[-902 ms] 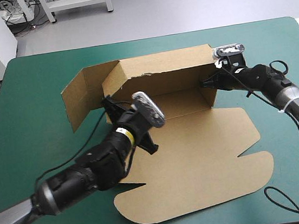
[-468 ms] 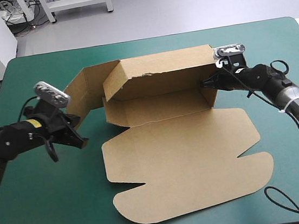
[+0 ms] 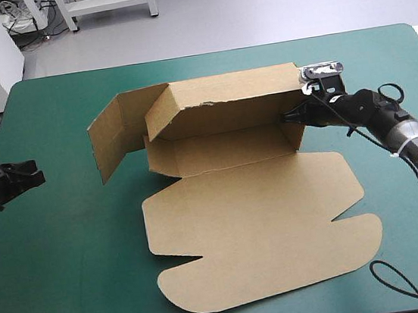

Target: Fold the box

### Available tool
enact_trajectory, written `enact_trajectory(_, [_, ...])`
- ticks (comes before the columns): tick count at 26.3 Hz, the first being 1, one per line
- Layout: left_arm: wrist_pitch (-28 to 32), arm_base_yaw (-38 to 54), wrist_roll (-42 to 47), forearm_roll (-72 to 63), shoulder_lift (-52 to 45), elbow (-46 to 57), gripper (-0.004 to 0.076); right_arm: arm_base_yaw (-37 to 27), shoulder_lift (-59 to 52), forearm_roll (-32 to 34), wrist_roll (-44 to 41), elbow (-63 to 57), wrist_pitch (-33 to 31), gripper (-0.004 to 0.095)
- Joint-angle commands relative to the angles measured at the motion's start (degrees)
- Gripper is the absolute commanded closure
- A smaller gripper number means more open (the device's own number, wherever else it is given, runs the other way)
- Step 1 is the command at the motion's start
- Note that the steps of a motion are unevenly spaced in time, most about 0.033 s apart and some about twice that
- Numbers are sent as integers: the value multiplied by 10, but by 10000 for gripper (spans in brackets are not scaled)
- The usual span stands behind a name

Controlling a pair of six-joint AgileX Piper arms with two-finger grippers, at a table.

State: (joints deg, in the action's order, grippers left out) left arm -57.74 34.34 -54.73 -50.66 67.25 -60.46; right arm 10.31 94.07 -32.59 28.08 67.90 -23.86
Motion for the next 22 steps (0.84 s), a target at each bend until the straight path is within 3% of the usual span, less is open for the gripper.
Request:
enact_trajectory(1, [10,5,-17,-54,27,4,711,-2,-17,18,-14,5,-59,916])
enact_trajectory(6, [25,5,-17,-53,64,3,711,-2,-17,18,-32,5,-64,916])
enact_trajectory(9, [27,5,-17,-62,67,3,711,-2,-17,28,-41,17,-103,916])
enact_trajectory(13, [26,5,-32,-81,67,3,711,-2,-17,92,-88,70,-203,915])
enact_trajectory(20, [40,5,-37,-96,67,3,712,-2,-38,208,-160,204,-479,915])
enact_trajectory(22, [30,5,-37,-96,68,3,712,-2,-69,218,-186,210,-480,916])
